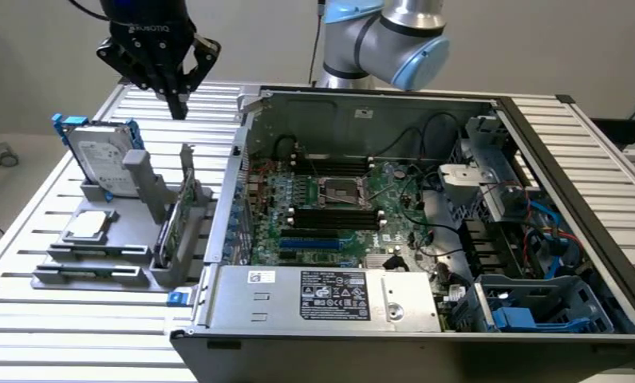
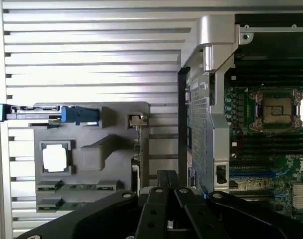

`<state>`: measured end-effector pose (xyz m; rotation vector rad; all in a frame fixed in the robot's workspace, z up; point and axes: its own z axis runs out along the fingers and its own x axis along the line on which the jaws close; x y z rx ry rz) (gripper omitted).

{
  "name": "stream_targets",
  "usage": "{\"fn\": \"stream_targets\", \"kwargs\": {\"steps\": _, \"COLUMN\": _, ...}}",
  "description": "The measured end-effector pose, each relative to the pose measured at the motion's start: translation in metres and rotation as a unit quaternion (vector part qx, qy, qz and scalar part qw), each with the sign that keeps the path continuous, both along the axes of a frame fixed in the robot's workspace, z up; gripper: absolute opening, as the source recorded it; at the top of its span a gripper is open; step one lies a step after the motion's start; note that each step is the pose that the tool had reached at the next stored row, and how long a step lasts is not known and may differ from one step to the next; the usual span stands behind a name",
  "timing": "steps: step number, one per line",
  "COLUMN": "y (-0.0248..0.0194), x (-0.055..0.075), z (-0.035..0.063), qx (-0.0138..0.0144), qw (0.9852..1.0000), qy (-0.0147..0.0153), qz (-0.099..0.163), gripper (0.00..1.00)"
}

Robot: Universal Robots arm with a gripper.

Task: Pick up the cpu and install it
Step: 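Reach for the cpu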

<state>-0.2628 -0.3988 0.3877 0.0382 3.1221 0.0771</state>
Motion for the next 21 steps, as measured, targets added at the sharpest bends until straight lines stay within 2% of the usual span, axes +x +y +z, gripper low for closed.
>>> {"fn": "stream_targets", "kwargs": {"steps": 9, "y": 0.0, "x": -0.041, "z": -0.0044, "qx": -0.0002, "qw": 1.0, "qy": 0.0008, "qz": 0.0, "gripper": 0.11}}
{"fn": "stream_targets", "kwargs": {"steps": 21, "y": 0.0001, "x": -0.096, "z": -0.0143, "qx": -0.0023, "qw": 1.0, "qy": 0.0025, "qz": 0.0, "gripper": 0.11}}
